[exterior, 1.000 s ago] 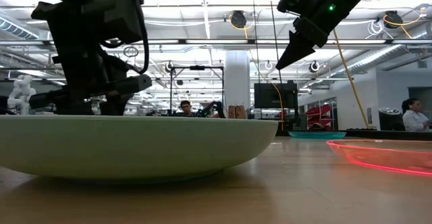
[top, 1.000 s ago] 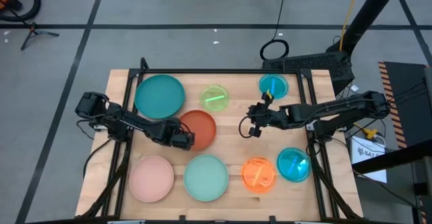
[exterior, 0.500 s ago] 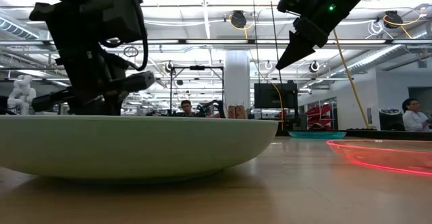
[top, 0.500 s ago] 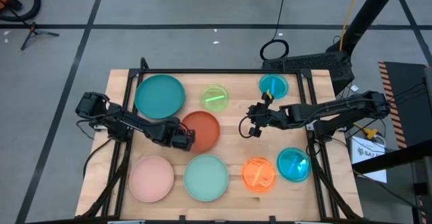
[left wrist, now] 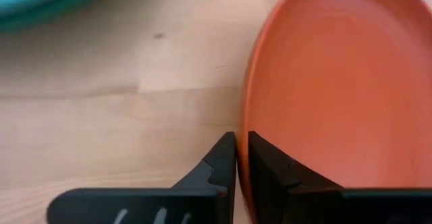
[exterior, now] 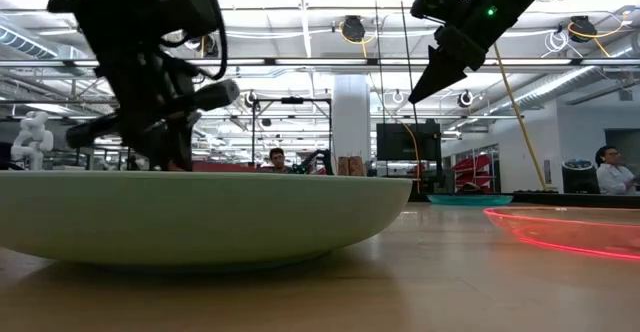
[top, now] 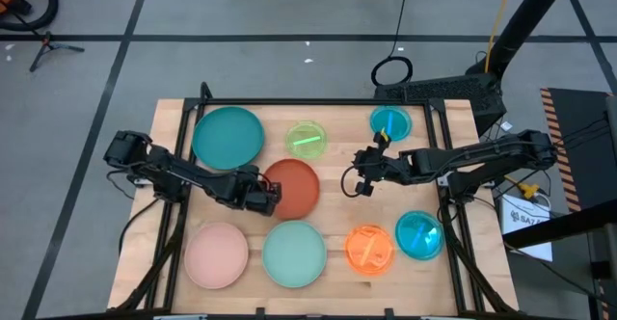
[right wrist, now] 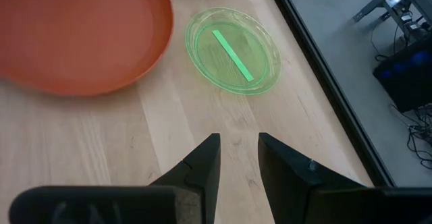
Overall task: Stack plastic plates
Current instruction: Stack the dark orange plate on top of the dark blue plate
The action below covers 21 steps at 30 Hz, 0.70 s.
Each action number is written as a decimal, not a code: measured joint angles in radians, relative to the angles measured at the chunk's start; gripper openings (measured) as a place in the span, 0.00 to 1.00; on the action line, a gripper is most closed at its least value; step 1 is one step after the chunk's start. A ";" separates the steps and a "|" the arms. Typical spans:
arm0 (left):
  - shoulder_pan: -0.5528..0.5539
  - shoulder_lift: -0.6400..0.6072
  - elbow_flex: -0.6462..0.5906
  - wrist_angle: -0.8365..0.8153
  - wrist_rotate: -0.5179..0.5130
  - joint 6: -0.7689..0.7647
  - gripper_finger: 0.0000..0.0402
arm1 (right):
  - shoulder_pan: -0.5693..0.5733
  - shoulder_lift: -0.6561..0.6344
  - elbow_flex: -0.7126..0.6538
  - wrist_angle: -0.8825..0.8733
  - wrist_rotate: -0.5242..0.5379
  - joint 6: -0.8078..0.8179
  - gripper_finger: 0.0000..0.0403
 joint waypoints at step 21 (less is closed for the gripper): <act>0.127 -0.035 0.527 -0.709 -0.168 0.416 0.09 | 0.000 0.000 0.000 0.004 0.002 0.002 0.23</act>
